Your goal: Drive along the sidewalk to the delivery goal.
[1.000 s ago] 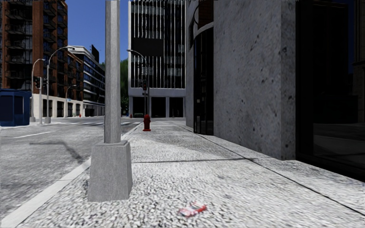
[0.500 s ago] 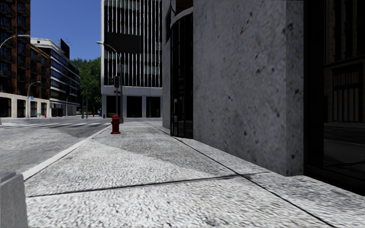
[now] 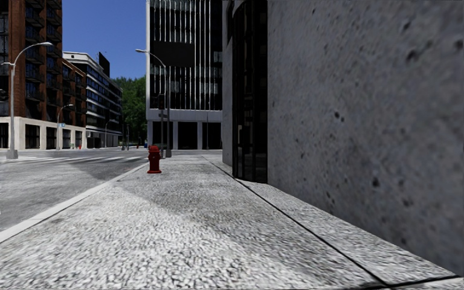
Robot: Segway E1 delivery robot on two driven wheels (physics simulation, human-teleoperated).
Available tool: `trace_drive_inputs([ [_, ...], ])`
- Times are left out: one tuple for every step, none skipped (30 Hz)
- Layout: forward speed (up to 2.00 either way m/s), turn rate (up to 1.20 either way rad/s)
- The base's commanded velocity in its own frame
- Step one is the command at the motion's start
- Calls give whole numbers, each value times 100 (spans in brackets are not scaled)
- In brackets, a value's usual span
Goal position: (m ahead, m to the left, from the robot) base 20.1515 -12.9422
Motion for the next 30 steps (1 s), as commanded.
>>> trace_drive_inputs([
  [200,50],
  [200,50],
  [200,50],
  [200,50],
  [200,50],
  [200,50],
  [200,50],
  [200,50],
  [200,49],
  [200,49],
  [200,48],
  [200,40],
  [200,0],
  [200,0],
  [200,0],
  [200,0],
  [200,0],
  [200,0],
  [200,0],
  [200,0],
  [200,0],
  [200,0],
  [200,0],
  [200,0],
  [200,0],
  [200,0],
  [200,0],
  [200,0],
  [200,0],
  [200,0],
])
